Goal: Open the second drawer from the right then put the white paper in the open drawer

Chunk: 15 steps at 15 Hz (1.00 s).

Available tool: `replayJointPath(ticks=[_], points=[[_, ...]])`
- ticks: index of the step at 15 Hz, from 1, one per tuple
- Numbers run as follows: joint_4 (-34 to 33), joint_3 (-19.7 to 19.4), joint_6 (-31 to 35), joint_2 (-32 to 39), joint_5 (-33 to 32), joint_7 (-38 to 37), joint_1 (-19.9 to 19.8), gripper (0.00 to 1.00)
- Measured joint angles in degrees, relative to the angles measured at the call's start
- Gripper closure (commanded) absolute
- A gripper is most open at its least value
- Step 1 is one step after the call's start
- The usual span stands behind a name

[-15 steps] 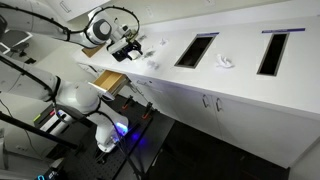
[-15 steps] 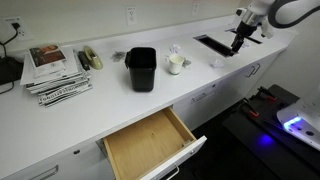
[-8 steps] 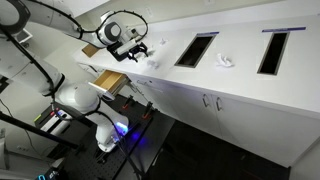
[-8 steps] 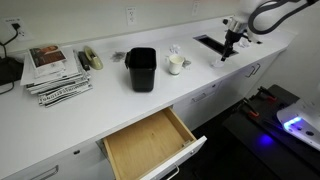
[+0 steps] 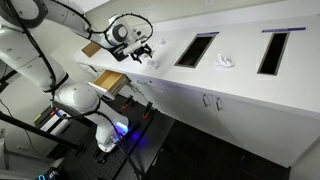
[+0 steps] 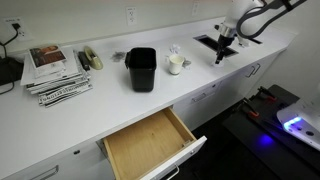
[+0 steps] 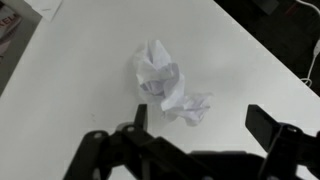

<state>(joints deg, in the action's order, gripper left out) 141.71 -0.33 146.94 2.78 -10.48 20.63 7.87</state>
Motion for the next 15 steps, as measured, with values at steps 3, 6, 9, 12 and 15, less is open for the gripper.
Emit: replayJointPath(ticks=[3,6,9,12,15], points=[[-0.93,0.10,0.65,2.02,-0.11,0.00,-0.68,0.28],[-1.65,0.39,1.30,4.04,-0.11,0.00,-0.96,0.51],[-2.22,1.08,1.57,5.45,-0.11,-0.01,-1.26,0.73],[-2.87,1.55,1.59,6.06,-0.16,-0.08,-1.34,0.97],[-3.15,1.79,1.59,6.07,-0.32,-0.51,-1.34,1.00]])
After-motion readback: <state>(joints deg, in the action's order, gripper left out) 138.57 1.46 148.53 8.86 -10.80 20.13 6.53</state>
